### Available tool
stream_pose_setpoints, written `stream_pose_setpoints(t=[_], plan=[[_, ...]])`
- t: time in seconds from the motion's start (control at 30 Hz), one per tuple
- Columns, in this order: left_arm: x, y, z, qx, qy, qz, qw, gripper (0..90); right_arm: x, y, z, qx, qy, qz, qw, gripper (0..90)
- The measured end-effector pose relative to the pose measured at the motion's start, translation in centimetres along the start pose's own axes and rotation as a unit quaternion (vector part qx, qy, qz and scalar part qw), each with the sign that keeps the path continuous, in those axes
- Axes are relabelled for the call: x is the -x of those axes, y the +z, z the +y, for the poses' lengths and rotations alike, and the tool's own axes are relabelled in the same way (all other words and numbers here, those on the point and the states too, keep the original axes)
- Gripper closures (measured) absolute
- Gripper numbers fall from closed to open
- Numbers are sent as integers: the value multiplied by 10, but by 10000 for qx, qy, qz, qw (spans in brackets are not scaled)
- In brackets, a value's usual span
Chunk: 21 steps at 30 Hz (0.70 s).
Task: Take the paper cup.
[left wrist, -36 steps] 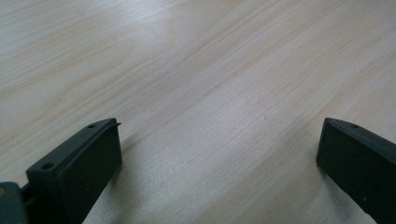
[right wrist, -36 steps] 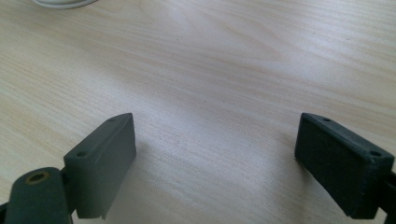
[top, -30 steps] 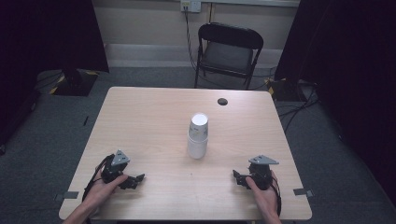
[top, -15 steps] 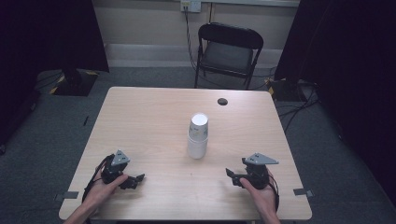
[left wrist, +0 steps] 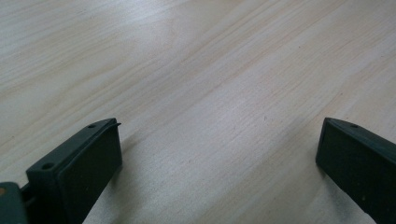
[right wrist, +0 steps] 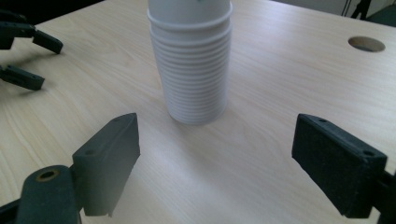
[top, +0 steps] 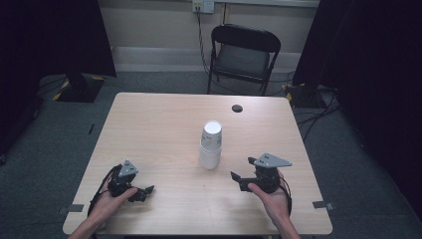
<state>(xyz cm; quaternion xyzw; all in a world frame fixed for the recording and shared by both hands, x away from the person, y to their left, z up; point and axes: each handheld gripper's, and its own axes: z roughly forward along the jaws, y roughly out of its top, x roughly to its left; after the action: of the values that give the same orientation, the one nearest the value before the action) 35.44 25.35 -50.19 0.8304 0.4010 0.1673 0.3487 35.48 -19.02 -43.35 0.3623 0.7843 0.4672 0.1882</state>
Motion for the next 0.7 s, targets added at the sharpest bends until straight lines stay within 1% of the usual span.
stream_pose_setpoints(t=[0.07, 0.1, 0.17, 0.23, 0.27, 0.33, 0.4, 0.47, 0.5, 0.53, 0.57, 0.6, 0.63, 0.67, 0.7], plan=[[0, 0, 0, 1, 0, 0, 10000, 0, -1, 1, 2, 42, -13, 6, 10000, 149], [0, 0, 0, 1, -2, -1, 10000, 0, -1, 2, 9, 91, -47, 50, 9999, 149], [0, 0, 0, 2, -2, 0, 10000, 0, -2, 2, 11, 115, -52, 58, 9999, 149], [0, 0, 0, 0, 0, -1, 10000, 0, -2, 4, 18, 218, -37, 85, 9997, 159], [0, 0, 0, 1, -1, 0, 10000, 0, -4, 8, 24, 235, -100, 155, 9996, 167], [0, 0, 0, 1, -1, -1, 10000, 0, -6, 10, 29, 264, -152, 182, 9994, 175], [0, 0, 0, 1, -2, 0, 10000, 0, -7, 11, 31, 277, -168, 186, 9993, 176], [0, 0, 0, 1, -1, -1, 10000, 0, -9, 13, 41, 368, -216, 236, 9988, 173], [0, 0, 0, 1, -1, -1, 10000, 0, -9, 13, 41, 368, -216, 236, 9988, 173], [0, 0, 0, 0, 0, -1, 10000, 0, -9, 14, 47, 416, -262, 229, 9985, 172], [0, 0, 0, 0, -1, 0, 10000, 0, -9, 14, 47, 416, -262, 229, 9985, 172], [0, 0, 0, 1, -2, -1, 10000, 0, -9, 16, 53, 473, -261, 264, 9982, 171], [0, 0, 0, 0, -2, 0, 10000, 0, -9, 16, 53, 473, -261, 264, 9982, 171], [0, 0, 0, 1, -2, -1, 10000, 0, -11, 16, 59, 535, -311, 275, 9977, 165], [0, 0, 0, 1, -2, -1, 10000, 0, -11, 16, 59, 535, -311, 275, 9977, 165]])
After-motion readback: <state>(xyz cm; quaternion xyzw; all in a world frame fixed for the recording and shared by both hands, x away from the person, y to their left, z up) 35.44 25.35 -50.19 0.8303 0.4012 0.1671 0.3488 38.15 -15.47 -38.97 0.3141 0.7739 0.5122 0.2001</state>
